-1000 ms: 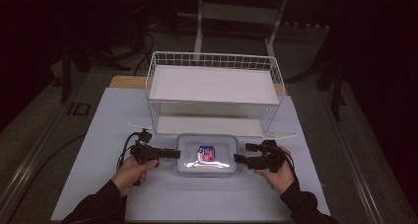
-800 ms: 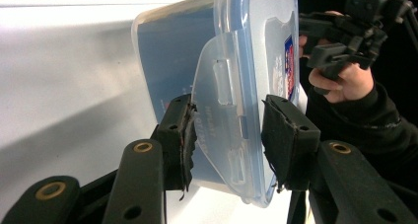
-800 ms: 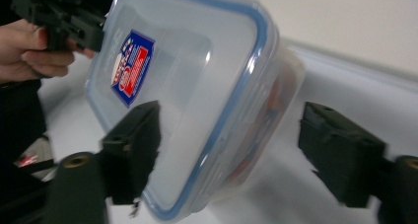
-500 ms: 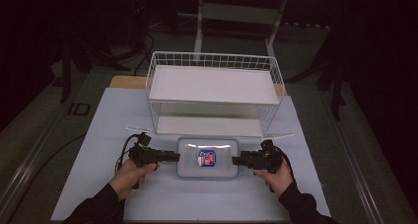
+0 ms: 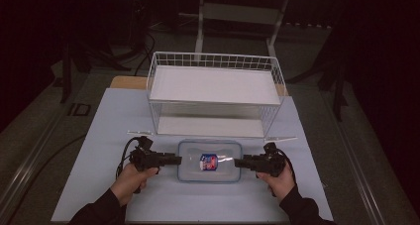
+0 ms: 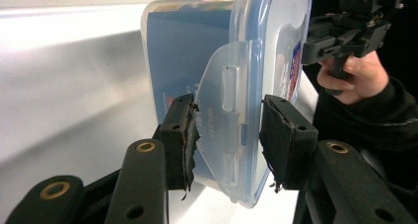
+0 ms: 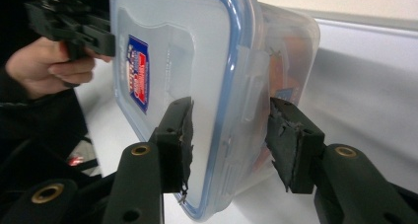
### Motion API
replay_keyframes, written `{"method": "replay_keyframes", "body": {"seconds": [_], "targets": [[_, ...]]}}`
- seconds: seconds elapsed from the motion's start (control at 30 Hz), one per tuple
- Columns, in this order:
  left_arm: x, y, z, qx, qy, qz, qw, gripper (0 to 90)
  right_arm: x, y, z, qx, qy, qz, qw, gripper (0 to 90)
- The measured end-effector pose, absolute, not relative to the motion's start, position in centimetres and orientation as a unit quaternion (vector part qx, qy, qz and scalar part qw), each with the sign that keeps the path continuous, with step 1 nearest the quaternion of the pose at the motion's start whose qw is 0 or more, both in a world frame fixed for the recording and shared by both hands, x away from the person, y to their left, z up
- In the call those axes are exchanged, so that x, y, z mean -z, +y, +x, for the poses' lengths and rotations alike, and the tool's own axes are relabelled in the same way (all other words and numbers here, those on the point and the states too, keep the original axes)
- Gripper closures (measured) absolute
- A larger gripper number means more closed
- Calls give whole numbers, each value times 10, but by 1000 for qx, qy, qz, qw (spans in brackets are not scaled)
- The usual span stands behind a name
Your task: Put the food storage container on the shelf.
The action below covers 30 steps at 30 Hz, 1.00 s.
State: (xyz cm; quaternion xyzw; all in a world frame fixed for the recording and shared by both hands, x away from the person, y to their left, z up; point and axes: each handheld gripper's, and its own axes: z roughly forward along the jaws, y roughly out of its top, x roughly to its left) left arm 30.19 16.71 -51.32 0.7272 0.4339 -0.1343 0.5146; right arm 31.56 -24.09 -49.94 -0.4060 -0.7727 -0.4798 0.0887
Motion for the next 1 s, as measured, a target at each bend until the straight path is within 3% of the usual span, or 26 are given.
{"method": "replay_keyframes", "body": {"seconds": [0.27, 1.0], "targets": [[494, 163, 296, 114, 421, 726, 531, 577, 484, -245, 307, 491, -769, -404, 67, 530], [403, 158, 306, 51, 373, 726, 576, 578, 387, -255, 314, 557, -744, -370, 3, 538]]}}
